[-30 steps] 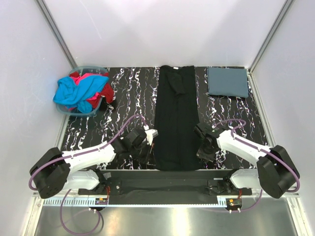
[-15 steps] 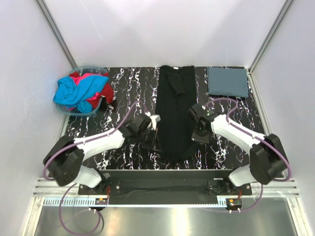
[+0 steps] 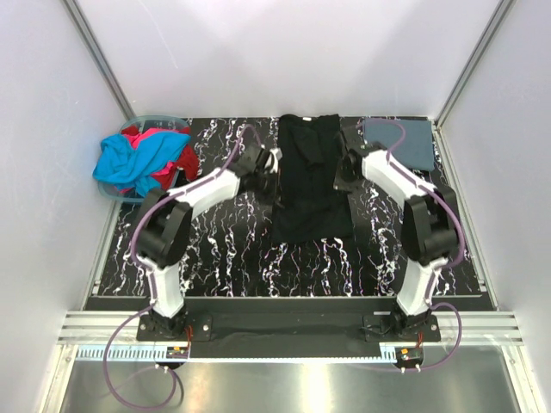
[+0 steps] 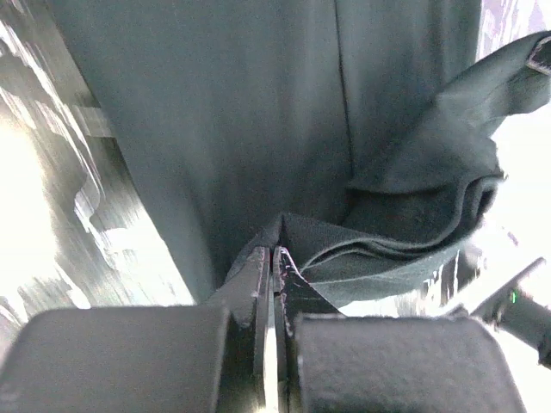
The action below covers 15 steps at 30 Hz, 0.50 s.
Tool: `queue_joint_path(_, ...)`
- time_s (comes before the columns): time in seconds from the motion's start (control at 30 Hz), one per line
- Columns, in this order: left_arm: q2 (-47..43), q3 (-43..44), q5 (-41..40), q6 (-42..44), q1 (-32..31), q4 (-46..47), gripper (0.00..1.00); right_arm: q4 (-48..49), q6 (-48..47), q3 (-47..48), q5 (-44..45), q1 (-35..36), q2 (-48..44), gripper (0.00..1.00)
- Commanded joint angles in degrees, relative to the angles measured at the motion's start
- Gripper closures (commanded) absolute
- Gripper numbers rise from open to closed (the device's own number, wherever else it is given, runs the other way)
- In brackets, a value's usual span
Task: Fold and stack the t-shirts
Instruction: Fold the tshirt
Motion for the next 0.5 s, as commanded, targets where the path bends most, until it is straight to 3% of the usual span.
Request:
queue_joint_path(0.0,4.43,8.78,-0.96,3.71,2.4,-4.85,1.0,2.04,-5.05,8.39,-1.45,-1.79,5.5,1.0)
queue_joint_path(0.47,17.01,26.02,4.05,6.43,8.91,-5.83,1.0,-0.77,-6.72,25.8,-9.97,-8.03,15.53,1.0)
